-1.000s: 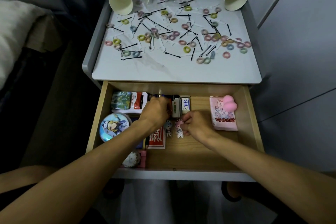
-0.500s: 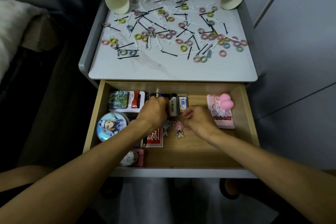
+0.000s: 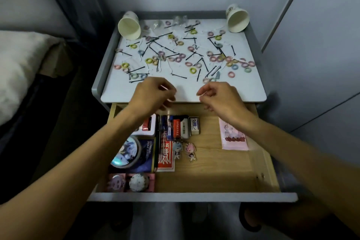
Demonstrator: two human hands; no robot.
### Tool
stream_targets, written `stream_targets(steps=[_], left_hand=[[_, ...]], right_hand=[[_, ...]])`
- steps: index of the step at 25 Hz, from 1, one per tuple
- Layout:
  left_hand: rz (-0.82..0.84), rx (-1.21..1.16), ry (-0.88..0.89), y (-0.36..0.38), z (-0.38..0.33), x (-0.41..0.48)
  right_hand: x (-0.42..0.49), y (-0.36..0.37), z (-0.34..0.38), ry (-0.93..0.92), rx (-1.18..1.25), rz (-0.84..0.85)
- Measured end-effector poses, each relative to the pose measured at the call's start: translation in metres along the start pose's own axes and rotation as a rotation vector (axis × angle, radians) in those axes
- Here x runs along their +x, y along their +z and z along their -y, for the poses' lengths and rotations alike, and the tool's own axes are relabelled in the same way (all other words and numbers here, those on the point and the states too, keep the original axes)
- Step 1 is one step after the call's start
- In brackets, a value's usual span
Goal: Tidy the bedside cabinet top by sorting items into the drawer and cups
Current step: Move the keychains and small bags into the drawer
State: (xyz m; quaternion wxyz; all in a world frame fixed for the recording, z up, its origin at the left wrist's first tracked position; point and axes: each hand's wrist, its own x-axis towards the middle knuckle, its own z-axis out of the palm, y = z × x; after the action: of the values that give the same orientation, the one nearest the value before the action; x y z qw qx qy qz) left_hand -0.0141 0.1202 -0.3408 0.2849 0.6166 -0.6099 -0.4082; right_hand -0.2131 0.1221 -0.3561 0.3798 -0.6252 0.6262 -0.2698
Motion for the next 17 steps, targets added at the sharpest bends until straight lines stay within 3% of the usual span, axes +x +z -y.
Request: stream_targets(steps=[5,11,17], left_hand=[[-0.212,-0.175,-0.006,-0.029,-0.023,0.07],[-0.303,0.186,0.025,-0.043,-0.031,0.171],[-0.375,0.519,0.023,-0.03,-0.023,0.256]], right_hand=[[0.089,-0.03,0.031,-0.144,-0.279,0.021],[0.241,-0.035,0.045,-0.304,-0.538,-0.072],[0.321,-0.005,0.058,-0.389,-0.818,0.027]])
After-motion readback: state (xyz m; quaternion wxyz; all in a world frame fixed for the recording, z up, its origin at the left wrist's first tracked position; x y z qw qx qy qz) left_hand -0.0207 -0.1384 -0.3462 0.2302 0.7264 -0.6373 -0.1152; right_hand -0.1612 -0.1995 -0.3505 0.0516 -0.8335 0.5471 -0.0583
